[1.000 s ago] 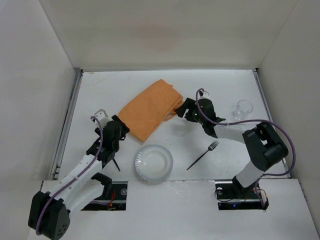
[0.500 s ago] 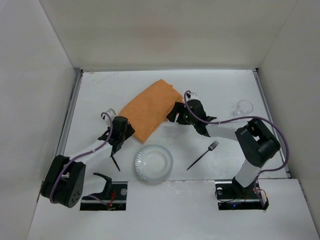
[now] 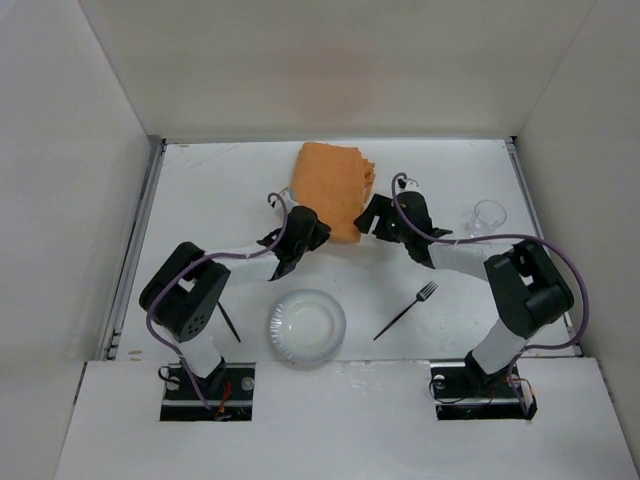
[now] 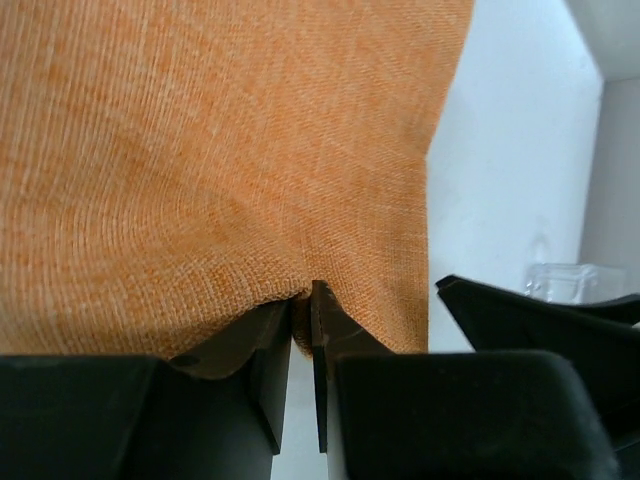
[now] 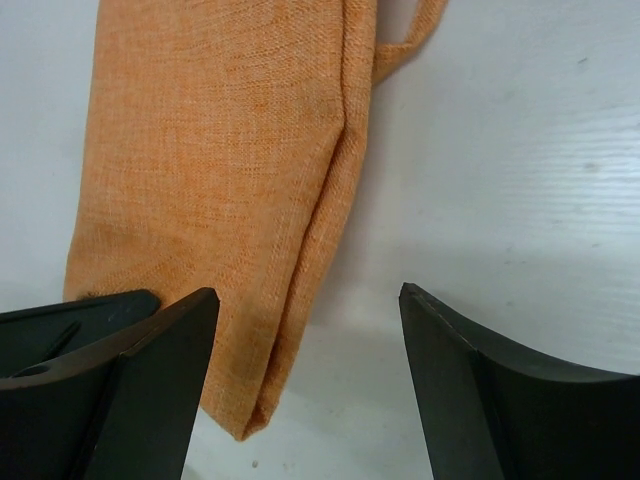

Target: Set the dinner table for one person

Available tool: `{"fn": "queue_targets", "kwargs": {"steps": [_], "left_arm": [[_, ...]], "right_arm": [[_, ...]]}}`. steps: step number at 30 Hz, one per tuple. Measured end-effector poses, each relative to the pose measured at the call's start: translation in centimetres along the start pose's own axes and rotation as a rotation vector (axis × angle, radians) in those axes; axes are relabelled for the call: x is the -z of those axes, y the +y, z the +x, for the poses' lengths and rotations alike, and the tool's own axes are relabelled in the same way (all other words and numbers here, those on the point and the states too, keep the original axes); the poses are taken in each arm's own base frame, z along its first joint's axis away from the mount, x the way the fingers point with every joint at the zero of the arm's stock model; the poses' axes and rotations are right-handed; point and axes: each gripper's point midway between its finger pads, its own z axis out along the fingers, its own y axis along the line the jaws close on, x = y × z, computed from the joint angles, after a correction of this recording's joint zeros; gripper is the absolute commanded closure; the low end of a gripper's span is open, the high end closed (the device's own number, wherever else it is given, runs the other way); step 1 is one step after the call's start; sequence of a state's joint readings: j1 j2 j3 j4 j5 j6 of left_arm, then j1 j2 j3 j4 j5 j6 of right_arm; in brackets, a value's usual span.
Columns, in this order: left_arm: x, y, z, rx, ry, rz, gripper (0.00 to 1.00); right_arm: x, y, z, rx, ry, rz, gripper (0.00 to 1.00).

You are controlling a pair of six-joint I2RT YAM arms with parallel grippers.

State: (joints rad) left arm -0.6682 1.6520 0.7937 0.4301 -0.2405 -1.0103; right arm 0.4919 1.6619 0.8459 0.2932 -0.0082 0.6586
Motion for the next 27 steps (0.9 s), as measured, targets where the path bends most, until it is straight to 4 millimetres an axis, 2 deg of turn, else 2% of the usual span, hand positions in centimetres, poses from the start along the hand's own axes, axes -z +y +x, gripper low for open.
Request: {"fn": "queue_targets", "kwargs": {"steps": [2,7,16,19,24,27], "left_arm": [[-0.9,-0.8,-0.4,0.024,-0.006,0.018,0.91],[-1.3,-0.9,-1.3,0.063,-0.015,0.028,0.90],[-1.1,-0.8,-0.5,0.081,-0.004,0.048,0.90],[-1.0,-1.0,-0.2,0.084,-0.001,0.055,0.89],[-0.7,-0.8,0.4,0.084,0.008,0.057,0.89],[-0.4,-0.5,0.8,0.084,0.014,0.058,0.85]], "right_arm": [[0.0,-0.6,-0.6,-0.012,-0.011,0.012,0.21],[0.0,-0.7,-0.2,-0.052,0.010,0.017,0.22],[-0.4,0.8,2.2,-0.195,0.052,-0.050,0.23],[-0.9,1.3,3.2,-0.258,0.072,-0.076,0.27],[-1.8,2.1,3.7,-0.339,0.076,-0.112,0.47],[-2.2,2.4,3.7,-0.372,0.074,-0.128,0.67]]}}
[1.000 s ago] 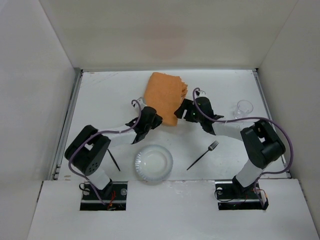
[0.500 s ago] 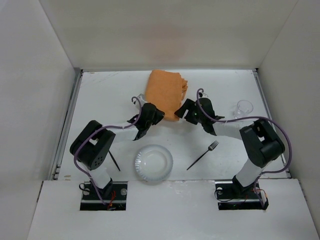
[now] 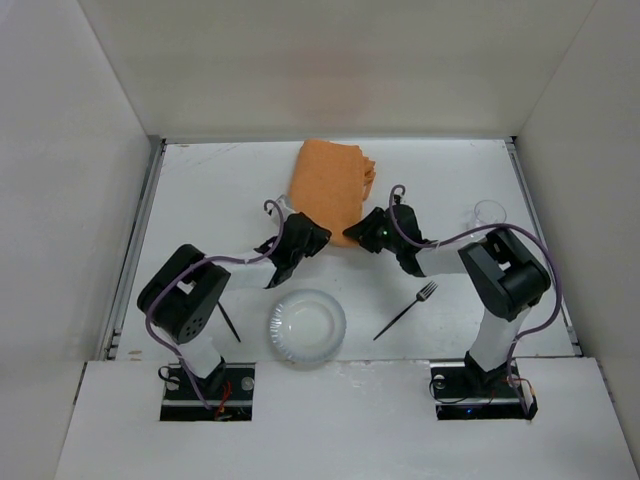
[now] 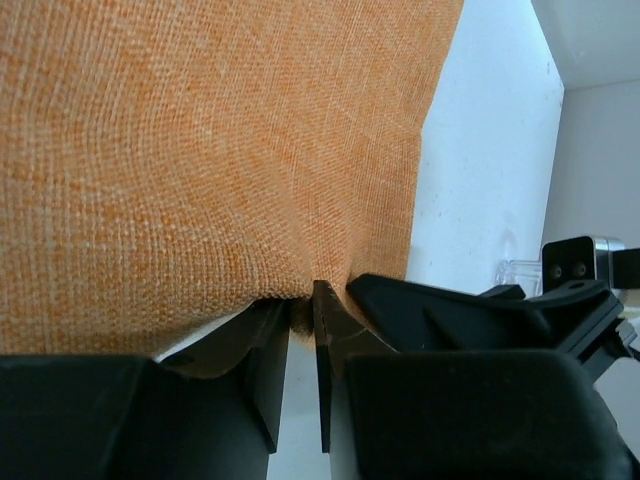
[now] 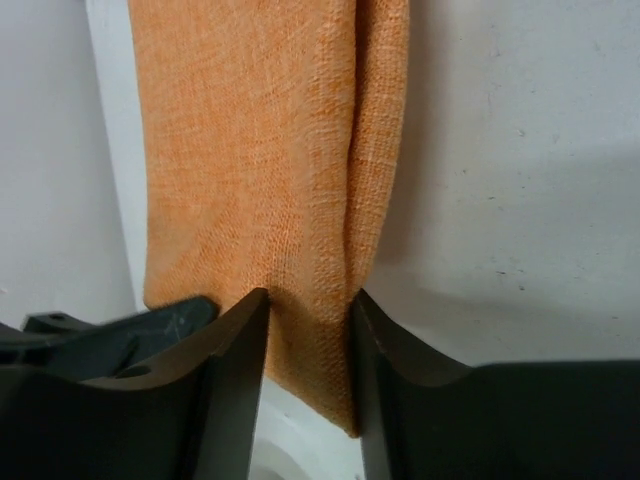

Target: Set the dinner table for one person

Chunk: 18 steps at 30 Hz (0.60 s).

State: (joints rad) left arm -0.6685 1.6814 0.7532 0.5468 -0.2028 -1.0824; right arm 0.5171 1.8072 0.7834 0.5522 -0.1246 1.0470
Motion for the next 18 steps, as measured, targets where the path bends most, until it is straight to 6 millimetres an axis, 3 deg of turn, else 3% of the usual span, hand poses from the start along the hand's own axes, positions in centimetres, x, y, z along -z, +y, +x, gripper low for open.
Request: {"fn": "queue_targets", "kwargs": {"steps": [2,6,11,15,18], "left_arm": [[0.4,0.3,0.1,0.000,0.002,0.001,0.76],[2.5,0.6,-0.5,0.005,-0.006,0.020,0.53],[7.2,0.9,-5.0,0.048,-0.118,0.078,0.50],[10.5,2.0,-9.0,0.089,-0.237,0.093,0.50],[11.2,3.7,-9.6,0.097,-0.259,0.059,0.50]], "right_arm": [[-0.1,0.2,-0.1,-0.016,-0.004,-0.009,0.81],[-0.1,1.0,-0.4,-0.032,-0.015,-0.038,0.92],[0.8,2.5,-1.4,0.001,-0.026,-0.039,0.94],[2.6,7.6,-5.3,0.107,-0.107,-0.062,0.95],[4.0,13.1,-9.1,0.216,-0.198,-0.085,0.95]]}}
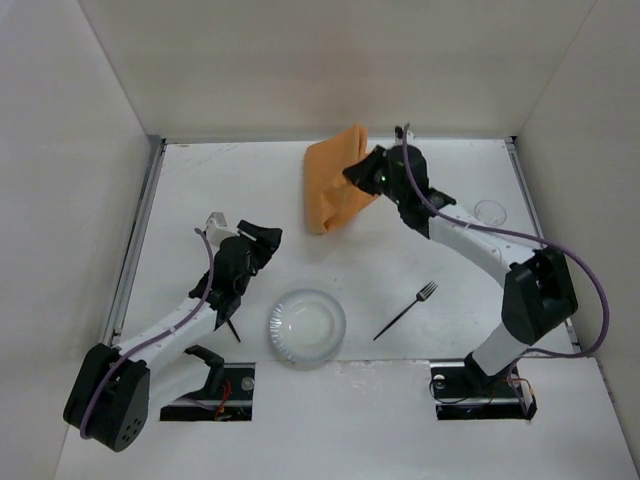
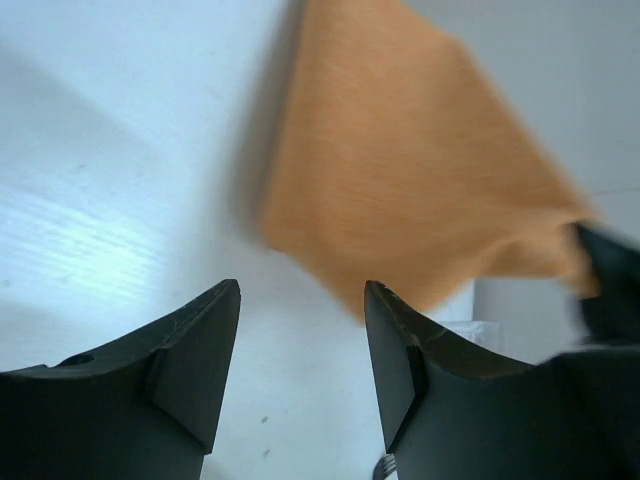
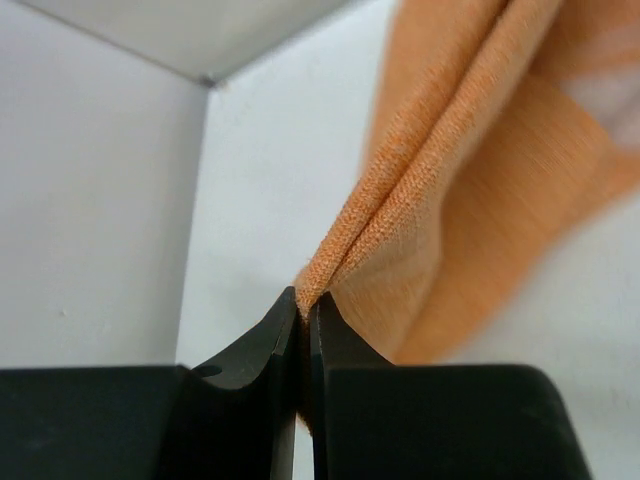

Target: Set the dinner table for one person

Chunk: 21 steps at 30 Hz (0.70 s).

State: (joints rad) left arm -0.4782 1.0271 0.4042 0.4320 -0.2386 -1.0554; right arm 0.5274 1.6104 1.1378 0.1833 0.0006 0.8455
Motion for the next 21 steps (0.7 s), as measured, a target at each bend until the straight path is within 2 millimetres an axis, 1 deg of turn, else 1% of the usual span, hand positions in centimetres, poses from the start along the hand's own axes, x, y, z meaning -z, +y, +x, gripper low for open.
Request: {"fn": "queue_targets", "kwargs": {"steps": [1,3,5,6,7,9,11,12,13,14,15,16,17,18,19,21], "left_arm": [[0.2,0.8,0.1,-0.002,0.004,-0.018,0.50],[0.5,2.8,0.4,-0.009,0.014,-0.064,0.50],[0.9,4.4,0.8,-0.013,0.027,-0.097,0.50],[1.1,5.0,0.9,-0.014,0.033,-0.109,0.50],[1.3,5.4,0.9,-0.012,0.035,-0.117,0.50],[1.4,5.9,0.7,-0.006,0.034,-0.126,0.50],[1.5,6.1,0.4,0.003,0.031,-0.128,0.50],[1.5,6.3,0.3,0.007,0.029,-0.131,0.50],[1.4,6.4,0.1,0.012,0.027,-0.133,0.51],[1.4,6.6,-0.1,0.018,0.025,-0.137,0.51],[1.4,6.9,-0.3,0.023,0.021,-0.143,0.51],[1.4,7.1,-0.6,0.029,0.017,-0.149,0.51],[1.4,7.4,-0.9,0.035,0.013,-0.156,0.51],[1.5,7.5,-1.2,0.041,0.009,-0.161,0.51],[1.6,7.6,-1.5,0.046,0.003,-0.162,0.51],[1.7,7.5,-2.0,0.052,-0.010,-0.160,0.51]], "right_arm": [[0.0,1.8,-1.7,0.039,-0.028,-0.007,0.96],[-0.4,5.4,-4.0,0.113,-0.063,-0.024,0.97],[-1.6,9.1,-5.3,0.180,-0.078,-0.047,0.97],[-2.7,11.0,-5.7,0.211,-0.081,-0.059,0.97],[-4.1,13.0,-6.0,0.241,-0.084,-0.073,0.97],[-7.3,16.6,-5.9,0.288,-0.091,-0.117,0.98],[-10.2,19.0,-4.8,0.319,-0.091,-0.158,0.97],[-11.1,19.8,-4.3,0.327,-0.096,-0.181,0.98],[-11.6,20.2,-3.8,0.330,-0.096,-0.196,0.99],[-12.0,19.8,-2.7,0.334,-0.068,-0.186,0.99],[-11.9,19.2,-1.9,0.338,-0.032,-0.166,0.99],[-11.4,18.5,-1.5,0.342,-0.003,-0.142,0.99],[-10.8,17.8,-1.7,0.345,0.019,-0.120,0.99],[-9.8,17.2,-2.1,0.346,0.031,-0.103,0.99],[-8.3,16.8,-3.1,0.347,0.033,-0.088,0.98],[-4.3,16.1,-6.0,0.342,0.007,-0.069,0.97]]}}
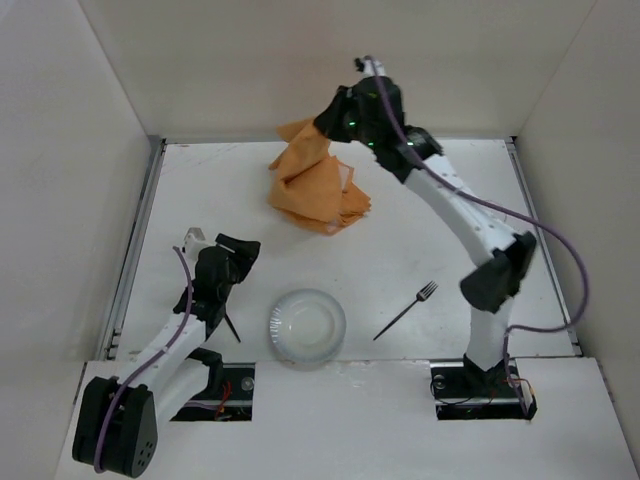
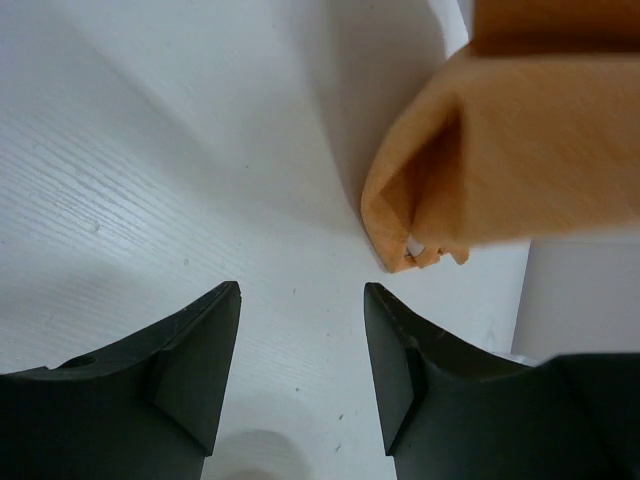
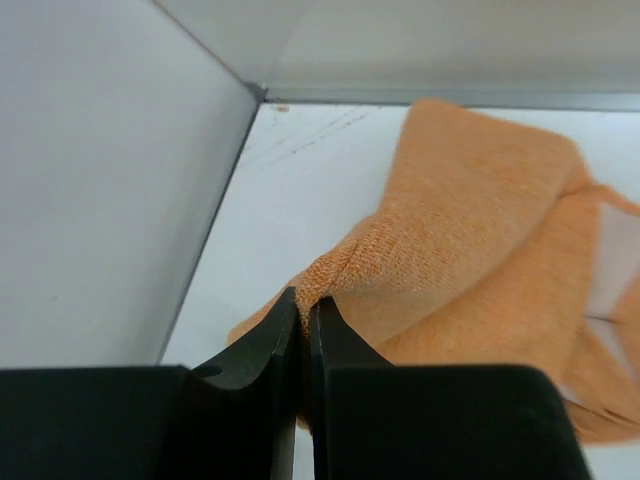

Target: Set the dinner table for one person

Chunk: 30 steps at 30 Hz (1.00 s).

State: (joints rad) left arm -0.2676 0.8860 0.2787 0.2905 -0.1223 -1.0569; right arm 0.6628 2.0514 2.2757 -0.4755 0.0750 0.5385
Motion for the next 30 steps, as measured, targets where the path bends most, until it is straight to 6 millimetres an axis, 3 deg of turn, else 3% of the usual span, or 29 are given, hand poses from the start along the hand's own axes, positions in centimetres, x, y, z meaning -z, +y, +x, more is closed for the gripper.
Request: {"fn": "queue_targets", "kwargs": {"steps": [4,6,8,10,13,16,18,20,22,26,30], "left_arm": [[0.5,-0.8,0.2,-0.006,0.006,0.023,0.47],[0.8,-1.9,1.0,-0.025,0.031,0.044,0.46],[1.2,-3.4,2.5,-0.050,0.072,0.080,0.46],[1.6,-4.7,4.6,-0.089,0.121,0.104,0.46],[1.8,-5.7,8.2,-0.158,0.205,0.107,0.43],[1.4,-5.8,11.8,-0.224,0.291,0.086,0.41],[1.3,-5.7,13.7,-0.255,0.335,0.078,0.41],[1.6,-6.1,15.1,-0.284,0.367,0.088,0.41],[2.2,-7.1,15.8,-0.317,0.381,0.123,0.41],[4.0,-10.3,16.6,-0.423,0.359,0.232,0.37],[5.8,-12.2,16.2,-0.497,0.323,0.320,0.31]], "right_arm": [[9.8,-0.7,-7.6,-0.024,-0.186,-0.029,0.97],[14.3,-0.6,-10.2,-0.031,-0.295,-0.057,0.97],[17.6,-1.0,-10.7,-0.038,-0.370,-0.073,0.97],[19.1,-2.6,-9.6,-0.051,-0.405,-0.062,0.97],[18.2,-7.6,-5.8,-0.084,-0.381,0.027,0.97],[15.1,-14.4,0.3,-0.123,-0.256,0.178,0.97],[13.7,-17.2,3.4,-0.142,-0.183,0.243,0.97],[13.2,-17.9,4.4,-0.149,-0.151,0.260,0.97],[13.1,-17.5,4.1,-0.148,-0.154,0.245,0.97],[13.1,-16.1,1.8,-0.138,-0.191,0.209,0.96],[13.1,-14.6,-0.3,-0.117,-0.226,0.179,0.96]]}}
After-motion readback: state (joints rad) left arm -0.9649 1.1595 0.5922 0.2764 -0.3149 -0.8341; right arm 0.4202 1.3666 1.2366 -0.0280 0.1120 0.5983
